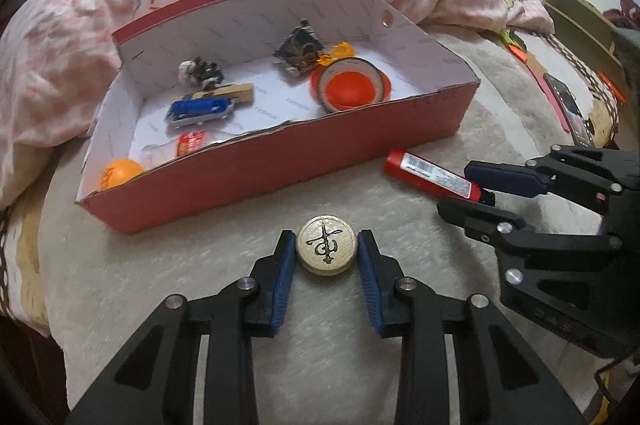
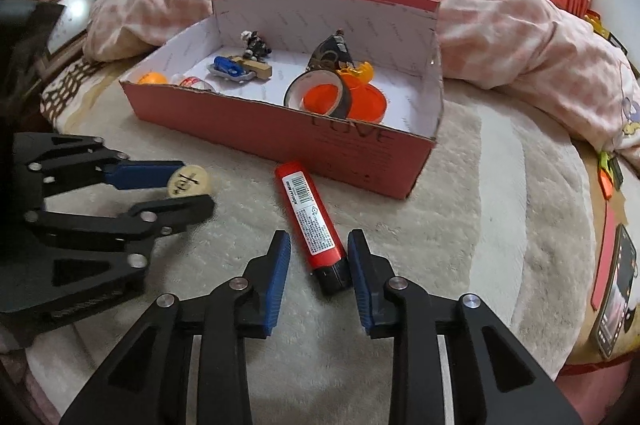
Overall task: Organize objects
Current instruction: 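Grasp the wooden disc with the left gripper while the right gripper grasps the red tube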
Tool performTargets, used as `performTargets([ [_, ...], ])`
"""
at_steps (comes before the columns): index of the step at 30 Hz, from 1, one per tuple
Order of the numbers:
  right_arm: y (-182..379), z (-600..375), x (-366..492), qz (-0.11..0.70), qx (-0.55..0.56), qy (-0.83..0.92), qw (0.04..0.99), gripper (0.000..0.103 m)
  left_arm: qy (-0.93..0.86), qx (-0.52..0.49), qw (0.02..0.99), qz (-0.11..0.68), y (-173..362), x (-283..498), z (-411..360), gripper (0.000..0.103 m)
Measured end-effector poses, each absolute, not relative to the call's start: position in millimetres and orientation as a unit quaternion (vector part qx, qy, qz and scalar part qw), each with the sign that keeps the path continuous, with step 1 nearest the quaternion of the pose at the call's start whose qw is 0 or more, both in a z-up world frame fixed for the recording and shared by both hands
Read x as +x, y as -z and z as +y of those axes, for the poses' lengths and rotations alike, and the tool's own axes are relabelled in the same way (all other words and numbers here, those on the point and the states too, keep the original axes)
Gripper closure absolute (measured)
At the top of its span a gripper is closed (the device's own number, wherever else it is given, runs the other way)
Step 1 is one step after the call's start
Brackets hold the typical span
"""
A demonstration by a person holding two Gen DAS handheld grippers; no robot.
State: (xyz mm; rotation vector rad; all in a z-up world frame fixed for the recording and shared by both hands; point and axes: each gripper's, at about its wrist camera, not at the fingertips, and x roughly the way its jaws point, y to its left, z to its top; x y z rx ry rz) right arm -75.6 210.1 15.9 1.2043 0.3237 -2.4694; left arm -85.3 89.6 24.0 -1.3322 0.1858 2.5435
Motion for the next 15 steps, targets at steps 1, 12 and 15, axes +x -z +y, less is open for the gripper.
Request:
performTargets([
  [1,-14.3,208.0,-77.3,0.115,0.430,0.876,0.184,0.072,-0.877,-0.459,0.131,0.061,-24.8,-84.7,86.7,0.072],
  [12,-12.9,204.1,-76.5,0.094,0.432,0.879,0.178,0.079,-0.881,-0.455,0.120,0.039,-32.8,-82.7,67.8,0.072],
  [15,-17.9,201.1,-68.5,0.086,0.430,0.879,0.186,0.081,-0.883,-0.454,0.116,0.034,-35.5,-82.1,63.5,0.072],
])
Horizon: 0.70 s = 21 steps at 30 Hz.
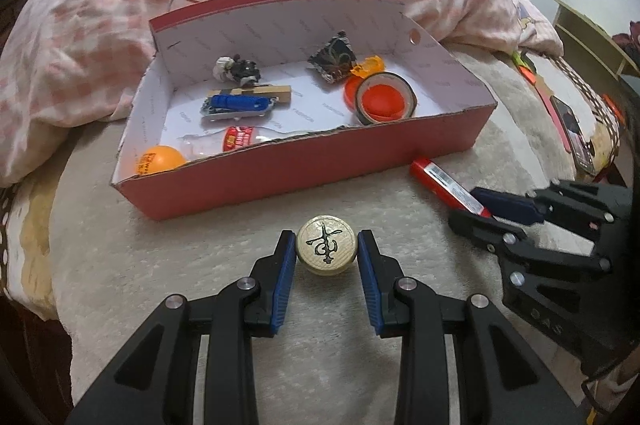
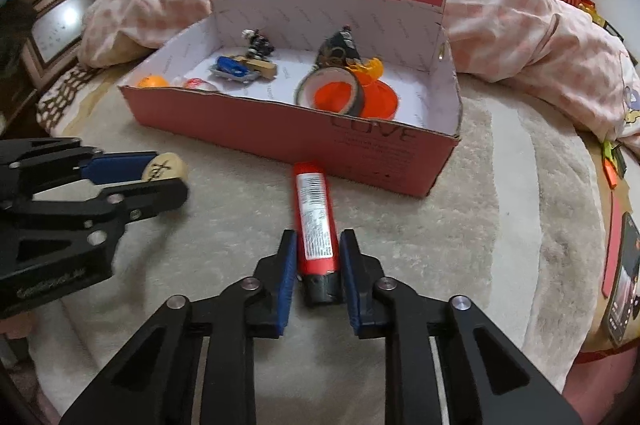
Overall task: Organize objects
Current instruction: 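Grasp the wooden disc with the left gripper while the right gripper grasps the red tube, then carry the wooden disc and red tube up over the red box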
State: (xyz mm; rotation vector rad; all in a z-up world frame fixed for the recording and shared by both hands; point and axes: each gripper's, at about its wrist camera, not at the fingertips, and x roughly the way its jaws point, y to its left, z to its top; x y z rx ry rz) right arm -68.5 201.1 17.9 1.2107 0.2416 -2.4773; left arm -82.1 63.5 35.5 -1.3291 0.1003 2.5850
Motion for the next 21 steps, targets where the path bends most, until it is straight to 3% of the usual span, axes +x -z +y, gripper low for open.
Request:
performTargets([
  [21,-70.6,183.3,-55.9,0.044,0.394,0.892,0.218,0.081,-0.898,-0.431,0.090,0.024,-68.8,-93.4,42.0,0.072],
])
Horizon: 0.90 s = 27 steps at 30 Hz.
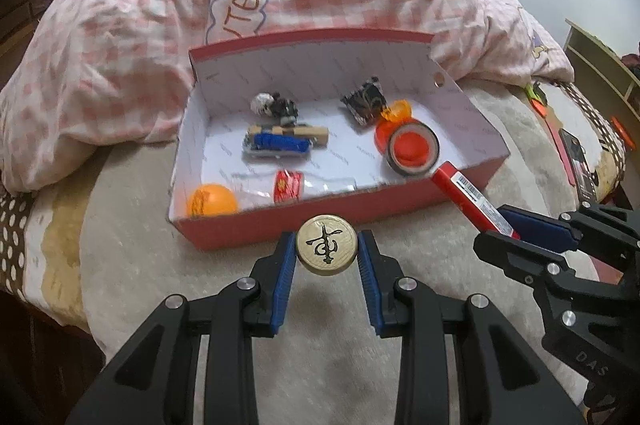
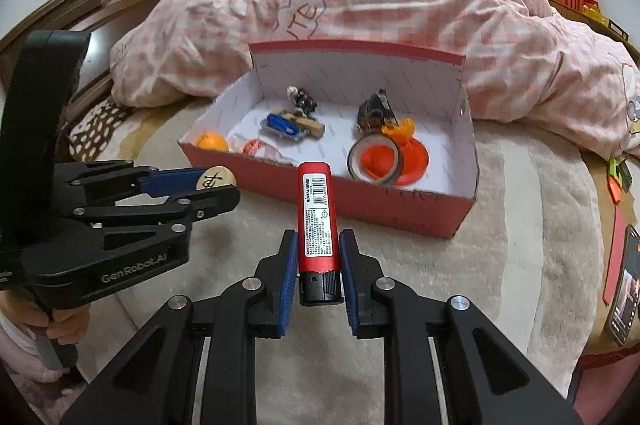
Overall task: Organize objects
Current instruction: 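Carry the wooden disc and red tube up over the red box, then open the left gripper onto the blue cylinder while the right gripper releases the tube onto the funnel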
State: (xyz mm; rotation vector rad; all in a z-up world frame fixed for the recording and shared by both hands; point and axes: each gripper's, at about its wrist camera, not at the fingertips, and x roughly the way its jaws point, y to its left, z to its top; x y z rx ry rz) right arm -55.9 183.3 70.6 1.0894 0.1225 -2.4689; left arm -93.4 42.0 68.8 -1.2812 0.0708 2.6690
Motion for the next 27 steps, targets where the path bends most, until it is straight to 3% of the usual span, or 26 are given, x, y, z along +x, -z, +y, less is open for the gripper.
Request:
performTargets([
  [14,-84.7,183.7,-109.5,0.031,0.387,0.900,0.199,0.081,-0.905,-0.419,0.075,0.026,-81.4,-152.8,44.6,0.072],
  [27,-69.6,186.7,-166.8,0.023,0.409,0.894,0.178,0.081,-0.894,-0.445,0.058,0.016,-57.9,-207.1,42.1,0.072],
])
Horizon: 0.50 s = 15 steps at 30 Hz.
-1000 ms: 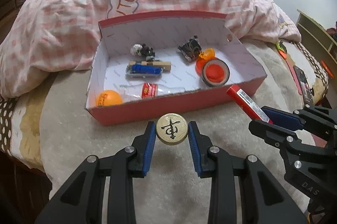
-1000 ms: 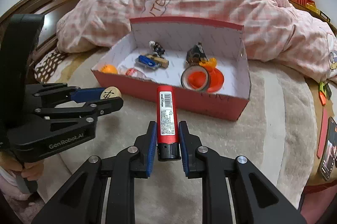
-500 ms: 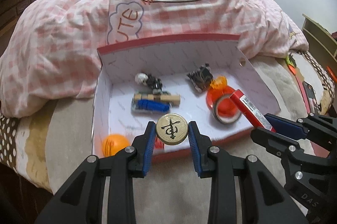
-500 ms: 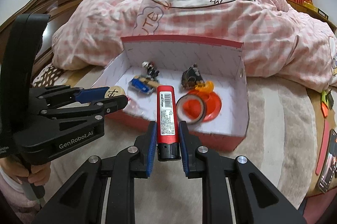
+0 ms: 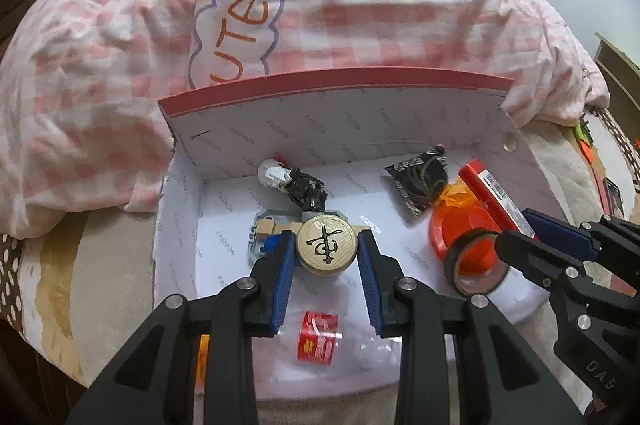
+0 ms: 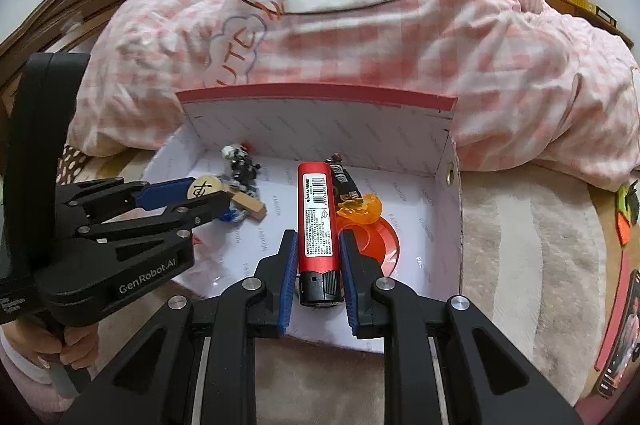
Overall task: Organize objects
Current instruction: 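Open the left gripper onto the blue cylinder while the right gripper releases the tube onto the funnel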
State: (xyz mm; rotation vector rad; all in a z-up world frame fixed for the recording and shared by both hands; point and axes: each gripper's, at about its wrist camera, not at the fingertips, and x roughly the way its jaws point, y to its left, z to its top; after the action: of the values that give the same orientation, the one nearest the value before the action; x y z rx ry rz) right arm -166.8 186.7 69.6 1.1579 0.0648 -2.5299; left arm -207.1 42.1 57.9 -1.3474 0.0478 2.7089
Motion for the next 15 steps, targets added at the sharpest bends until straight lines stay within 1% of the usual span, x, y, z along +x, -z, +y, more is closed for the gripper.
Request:
performTargets([
  [10,-55.2,190.4,-185.2,0.010,0.420,0.892,0.168,0.081,-0.891,-0.451,0.051,0.028,-44.7,-221.8,45.6,0.072],
  [12,-55.4,190.9,-187.2,0.006,0.418,0.893,0.167,0.081,-0.889,-0.455,0.052,0.031,-43.2,-224.3,47.6,0.065],
  [13,-55.5,191.1,-188.0,0.004,0.417,0.894,0.166,0.081,-0.888,-0.457,0.051,0.031,-42.1,-225.5,48.4,0.056],
  [14,-55.4,190.9,-188.2,0.004,0.416,0.894,0.165,0.081,-0.887,-0.457,0.049,0.031,-41.4,-226.1,48.8,0.049],
  [15,-55.4,190.4,-188.4,0.005,0.415,0.895,0.164,0.079,-0.888,-0.456,0.047,0.031,-40.9,-226.5,49.1,0.047],
])
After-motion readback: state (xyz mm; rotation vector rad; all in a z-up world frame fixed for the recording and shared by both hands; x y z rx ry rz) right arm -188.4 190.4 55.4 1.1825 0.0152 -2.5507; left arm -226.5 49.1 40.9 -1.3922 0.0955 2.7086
